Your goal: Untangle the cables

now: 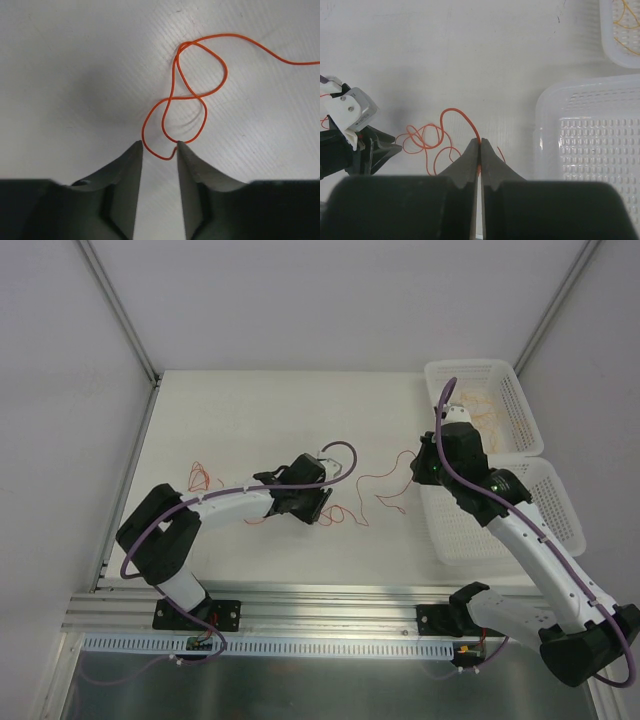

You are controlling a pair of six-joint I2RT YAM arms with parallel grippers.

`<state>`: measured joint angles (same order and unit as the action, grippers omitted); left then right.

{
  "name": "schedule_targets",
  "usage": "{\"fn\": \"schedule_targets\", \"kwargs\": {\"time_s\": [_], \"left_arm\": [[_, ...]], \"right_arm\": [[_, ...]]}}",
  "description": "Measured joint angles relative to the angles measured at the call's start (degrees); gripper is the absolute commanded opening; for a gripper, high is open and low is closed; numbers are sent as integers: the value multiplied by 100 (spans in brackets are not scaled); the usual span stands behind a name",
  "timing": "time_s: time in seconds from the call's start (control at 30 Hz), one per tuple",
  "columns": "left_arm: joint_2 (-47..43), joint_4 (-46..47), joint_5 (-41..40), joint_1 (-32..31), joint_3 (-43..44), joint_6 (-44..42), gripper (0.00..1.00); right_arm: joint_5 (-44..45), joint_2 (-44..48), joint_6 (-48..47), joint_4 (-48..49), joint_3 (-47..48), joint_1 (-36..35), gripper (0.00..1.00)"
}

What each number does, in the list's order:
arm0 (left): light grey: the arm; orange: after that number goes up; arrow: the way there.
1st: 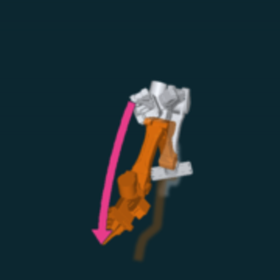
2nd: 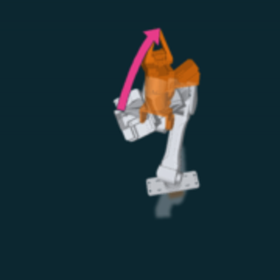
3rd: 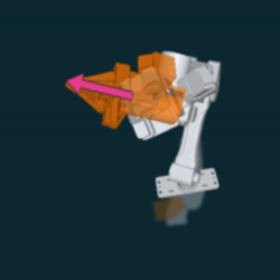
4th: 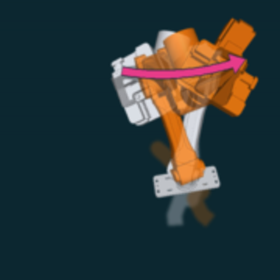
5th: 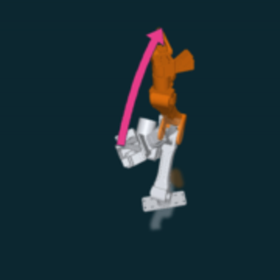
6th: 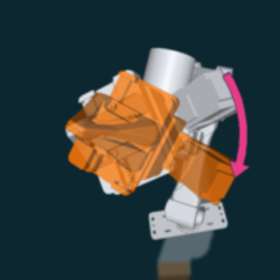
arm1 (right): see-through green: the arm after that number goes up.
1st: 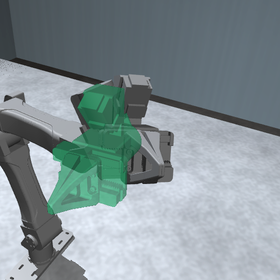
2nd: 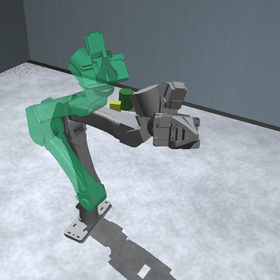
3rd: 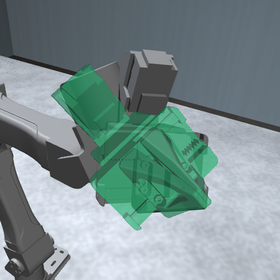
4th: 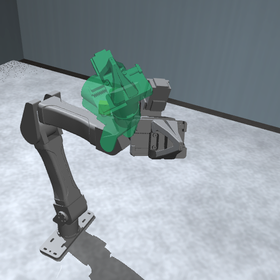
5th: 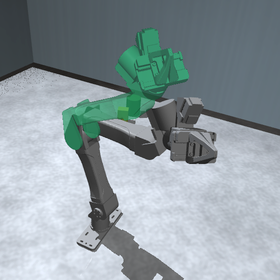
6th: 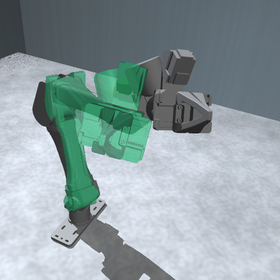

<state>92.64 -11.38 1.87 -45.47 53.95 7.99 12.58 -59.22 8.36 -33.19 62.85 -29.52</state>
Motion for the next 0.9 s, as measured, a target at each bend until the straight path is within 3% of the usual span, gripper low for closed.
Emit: {"fn": "schedule_targets", "kwargs": {"time_s": [0.07,0.1,0.13,0.43,0.7,0.9], "left_arm": [[24,44,-52,-26,39,-11,16],[24,50,-59,-33,50,-28,3],[24,55,-68,-33,55,-24,0],[-262,9,-540,103,35,0,0],[-1281,-173,-546,1349,-52,254,0],[-1580,-374,-400,1766,-57,354,0]], "right_arm": [[-20,-4,0,0,0,20,1],[-31,-9,-2,-2,0,35,1],[-46,-9,-2,0,0,52,1],[-57,24,-142,-59,2,444,1],[68,339,-461,-354,98,1172,1],[28,468,-588,-413,267,1353,1]]}}
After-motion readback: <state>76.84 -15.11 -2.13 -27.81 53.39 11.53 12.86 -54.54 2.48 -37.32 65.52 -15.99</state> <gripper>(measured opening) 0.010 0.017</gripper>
